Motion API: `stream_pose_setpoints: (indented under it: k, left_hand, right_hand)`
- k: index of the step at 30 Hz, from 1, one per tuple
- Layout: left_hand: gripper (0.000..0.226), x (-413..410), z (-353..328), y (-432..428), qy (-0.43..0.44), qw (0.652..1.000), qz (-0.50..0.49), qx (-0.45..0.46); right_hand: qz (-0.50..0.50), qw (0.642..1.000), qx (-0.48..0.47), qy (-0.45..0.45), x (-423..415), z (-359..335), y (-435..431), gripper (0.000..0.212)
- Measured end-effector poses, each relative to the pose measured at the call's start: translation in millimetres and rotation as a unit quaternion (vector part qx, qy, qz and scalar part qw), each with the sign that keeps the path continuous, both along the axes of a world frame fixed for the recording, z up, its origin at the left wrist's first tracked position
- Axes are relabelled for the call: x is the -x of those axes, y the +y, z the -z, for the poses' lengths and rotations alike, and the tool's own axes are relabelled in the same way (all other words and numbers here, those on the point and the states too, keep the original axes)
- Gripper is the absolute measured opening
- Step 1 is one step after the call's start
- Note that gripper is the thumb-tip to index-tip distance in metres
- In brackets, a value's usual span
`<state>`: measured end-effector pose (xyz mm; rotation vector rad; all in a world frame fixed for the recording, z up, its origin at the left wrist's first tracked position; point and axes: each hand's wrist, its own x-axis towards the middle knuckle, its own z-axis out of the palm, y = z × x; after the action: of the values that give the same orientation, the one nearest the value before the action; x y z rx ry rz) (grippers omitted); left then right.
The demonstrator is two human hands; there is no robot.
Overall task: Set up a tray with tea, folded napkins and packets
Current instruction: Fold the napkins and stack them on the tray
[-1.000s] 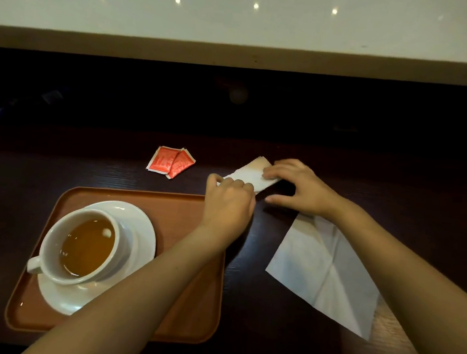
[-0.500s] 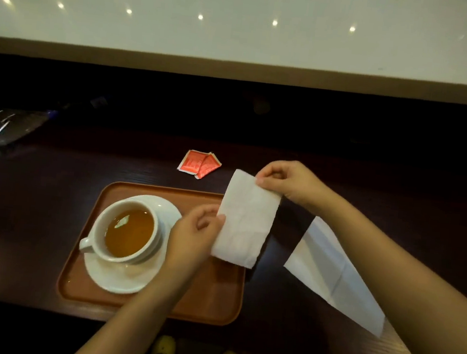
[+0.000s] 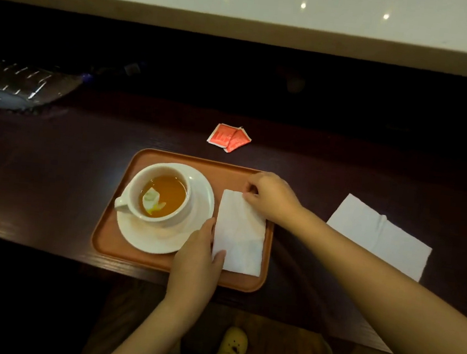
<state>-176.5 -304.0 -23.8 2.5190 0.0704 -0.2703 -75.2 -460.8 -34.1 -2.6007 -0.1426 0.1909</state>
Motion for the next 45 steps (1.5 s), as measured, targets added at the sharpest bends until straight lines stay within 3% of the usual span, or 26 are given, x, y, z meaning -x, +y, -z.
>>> stream_pose_setpoints:
  k: [5, 10, 13, 16, 19, 22, 25, 28, 31, 33, 36, 39, 42, 45]
  left_hand:
    - [0.046, 7, -10, 1, -0.070, 0.994, 0.051, -0.071]
    - [0.037, 2, -27, -37, -0.154, 0.974, 0.160, -0.049]
    - [0.037, 3, -23, -83, -0.193, 0.948, 0.254, 0.007]
    - [0.046, 14, -9, -136, -0.171, 0.923, 0.344, 0.029]
    - [0.060, 27, 11, -180, -0.140, 0.897, 0.420, 0.008]
    - [0.070, 36, 31, -206, -0.132, 0.871, 0.472, -0.032]
    - [0.069, 43, 43, -215, -0.151, 0.861, 0.483, -0.057]
    - [0.052, 44, 45, -216, -0.180, 0.866, 0.465, -0.030]
    - [0.028, 40, 45, -216, -0.210, 0.883, 0.418, 0.043]
    - [0.021, 37, 42, -214, -0.182, 0.902, 0.377, 0.103]
    - [0.020, 28, 38, -207, -0.128, 0.918, 0.336, 0.165]
    - [0.019, 20, 36, -202, -0.113, 0.904, 0.380, 0.159]
    - [0.030, 19, 40, -197, -0.115, 0.890, 0.424, 0.123]
    - [0.043, 20, 42, -193, -0.124, 0.885, 0.433, 0.118]
  right_hand:
    - [-0.012, 1.000, -0.022, -0.018, 8, -1, -13, 0.020]
    - [0.056, 0.993, -0.081, -0.065, 47, -22, -75, 0.028]
    - [0.088, 0.994, -0.029, -0.051, 87, -30, -133, 0.027]
    - [0.088, 0.994, 0.059, 0.011, 124, -30, -184, 0.032]
    - [0.075, 0.990, 0.097, 0.068, 155, -25, -212, 0.046]
    - [0.063, 0.990, 0.099, 0.076, 178, -11, -225, 0.048]
    - [0.083, 0.992, 0.090, 0.011, 184, 2, -227, 0.035]
    - [0.093, 0.989, 0.104, -0.054, 182, 7, -227, 0.020]
    - [0.091, 0.990, 0.080, -0.076, 178, 3, -226, 0.014]
    - [0.093, 0.993, 0.040, -0.067, 176, -3, -227, 0.018]
    - [0.074, 0.997, -0.003, -0.017, 173, -13, -232, 0.037]
    - [0.024, 0.997, 0.033, 0.061, 169, -14, -236, 0.047]
    - [0.021, 0.995, 0.061, 0.071, 166, -9, -236, 0.039]
    - [0.044, 0.997, 0.068, 0.008, 164, -6, -233, 0.019]
